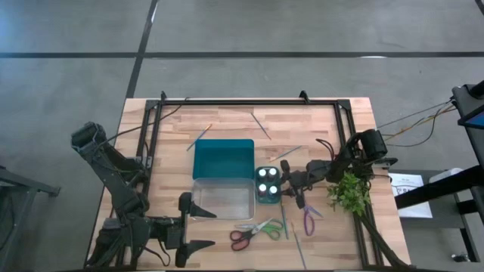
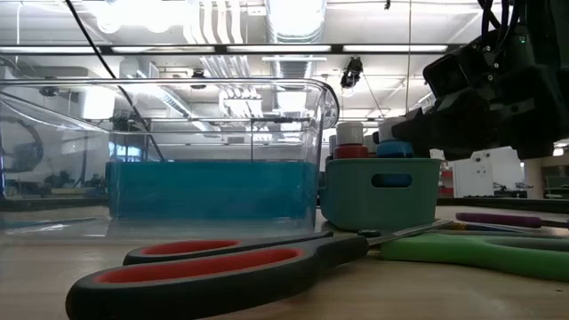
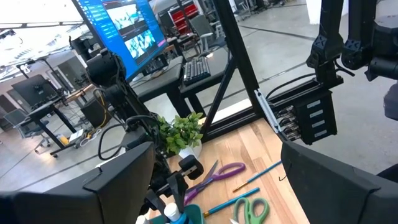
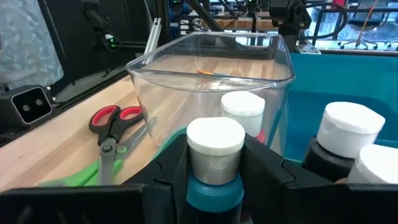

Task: Pick & Place Paint Supplies
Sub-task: Put the blue paint bottle into the green bin

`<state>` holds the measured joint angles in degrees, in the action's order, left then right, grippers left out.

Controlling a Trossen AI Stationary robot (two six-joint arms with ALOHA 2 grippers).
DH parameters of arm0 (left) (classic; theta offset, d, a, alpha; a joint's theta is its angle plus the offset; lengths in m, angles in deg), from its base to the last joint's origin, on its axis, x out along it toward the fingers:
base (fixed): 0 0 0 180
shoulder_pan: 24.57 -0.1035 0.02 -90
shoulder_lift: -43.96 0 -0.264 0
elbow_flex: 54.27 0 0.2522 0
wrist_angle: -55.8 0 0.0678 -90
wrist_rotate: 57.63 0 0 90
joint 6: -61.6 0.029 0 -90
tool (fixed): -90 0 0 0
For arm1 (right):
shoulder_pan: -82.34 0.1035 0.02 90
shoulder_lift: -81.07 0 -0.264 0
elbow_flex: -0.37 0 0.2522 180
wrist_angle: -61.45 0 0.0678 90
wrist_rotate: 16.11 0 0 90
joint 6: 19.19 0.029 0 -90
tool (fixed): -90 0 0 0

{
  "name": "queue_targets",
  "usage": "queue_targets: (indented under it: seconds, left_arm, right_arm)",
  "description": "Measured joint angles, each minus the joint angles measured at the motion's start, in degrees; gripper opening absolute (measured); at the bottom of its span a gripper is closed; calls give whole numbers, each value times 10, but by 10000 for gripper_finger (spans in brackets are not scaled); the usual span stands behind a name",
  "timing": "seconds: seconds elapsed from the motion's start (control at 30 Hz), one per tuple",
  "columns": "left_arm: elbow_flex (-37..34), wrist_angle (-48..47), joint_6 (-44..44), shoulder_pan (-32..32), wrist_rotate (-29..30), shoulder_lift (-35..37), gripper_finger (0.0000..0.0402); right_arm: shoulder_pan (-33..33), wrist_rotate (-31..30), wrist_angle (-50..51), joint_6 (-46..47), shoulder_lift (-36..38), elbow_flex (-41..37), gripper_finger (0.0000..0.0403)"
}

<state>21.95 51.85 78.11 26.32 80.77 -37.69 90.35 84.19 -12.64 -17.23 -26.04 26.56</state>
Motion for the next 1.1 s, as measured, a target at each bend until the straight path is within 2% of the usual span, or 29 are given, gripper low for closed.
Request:
queue_targets:
  seconds: [0.37, 0.53, 0.63, 1.1]
  left_arm:
    - [0, -3, 0, 0, 0, 0, 354]
    - [0, -4, 0, 0, 0, 0, 354]
    - [0, -4, 0, 0, 0, 0, 354]
    - [0, -7, 0, 0, 0, 0, 354]
  right_arm:
    - [0, 2, -2, -5, 0, 0, 108]
    - [0, -12, -4, 3, 0, -1, 167]
    - [0, -13, -4, 3, 0, -1, 181]
    - [0, -13, -12, 4, 9, -1, 188]
